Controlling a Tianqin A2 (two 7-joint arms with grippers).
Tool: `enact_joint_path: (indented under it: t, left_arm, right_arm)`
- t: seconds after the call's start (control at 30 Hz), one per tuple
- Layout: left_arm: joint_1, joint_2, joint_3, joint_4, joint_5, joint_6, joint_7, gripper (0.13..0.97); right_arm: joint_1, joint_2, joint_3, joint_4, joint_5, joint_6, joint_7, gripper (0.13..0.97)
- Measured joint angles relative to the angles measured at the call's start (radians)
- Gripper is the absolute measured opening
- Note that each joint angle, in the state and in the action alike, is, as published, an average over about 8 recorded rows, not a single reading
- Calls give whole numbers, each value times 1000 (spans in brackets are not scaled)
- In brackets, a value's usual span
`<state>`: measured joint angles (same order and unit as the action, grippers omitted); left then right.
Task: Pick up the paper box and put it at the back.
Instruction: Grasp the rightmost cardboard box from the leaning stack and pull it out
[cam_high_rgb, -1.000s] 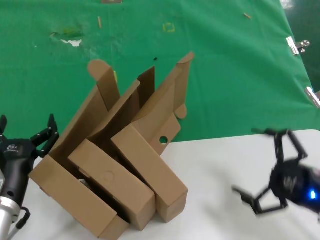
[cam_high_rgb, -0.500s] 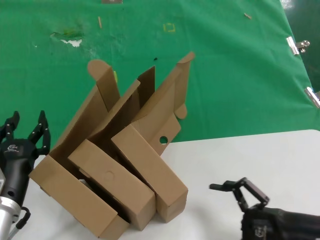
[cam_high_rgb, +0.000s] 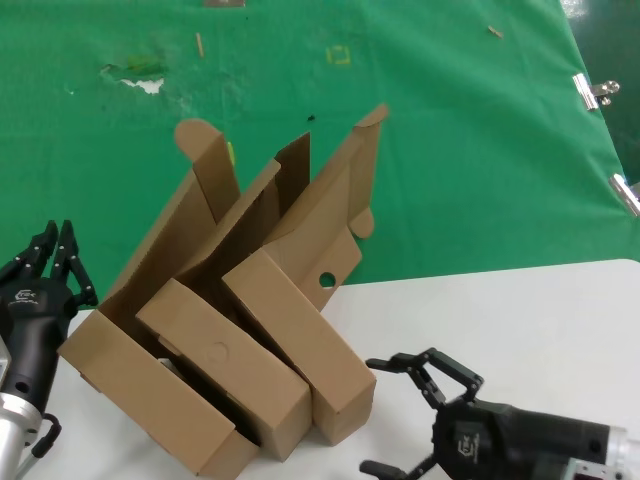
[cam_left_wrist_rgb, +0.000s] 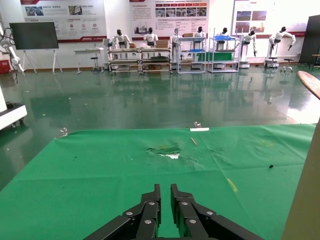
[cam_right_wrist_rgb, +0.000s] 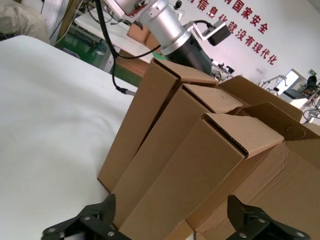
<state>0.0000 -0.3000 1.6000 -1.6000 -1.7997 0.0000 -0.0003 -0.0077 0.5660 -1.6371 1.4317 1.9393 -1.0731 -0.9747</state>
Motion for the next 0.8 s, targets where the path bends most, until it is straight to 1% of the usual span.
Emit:
enact_joint_path:
  t: [0.03,0.17,0.23,0.43,0.47,0.73,0.77,0.8]
  left_arm:
    - [0,0,0,0,0,0,0,248]
    - [0,0,0,0,0,0,0,198]
    - [0,0,0,0,0,0,0,173]
    - [0,0,0,0,0,0,0,153]
    - [0,0,0,0,0,0,0,149]
    - [0,0,0,0,0,0,0,140]
    - [0,0,0,0,0,0,0,140]
    - [0,0,0,0,0,0,0,140]
  right_arm:
    - [5,-4,-6,0,-4,6,5,791]
    - [25,-15,-31,3,-20,27,24,791]
    - [33,-20,-41,5,-27,36,33,745]
    - [46,-31,-61,3,-36,58,48,606]
    - [47,-32,-62,2,-37,60,49,606]
    - [47,-28,-62,-11,-30,67,55,392]
    - [47,-27,-61,-12,-28,66,56,392]
    - [46,-26,-60,-13,-26,65,56,373]
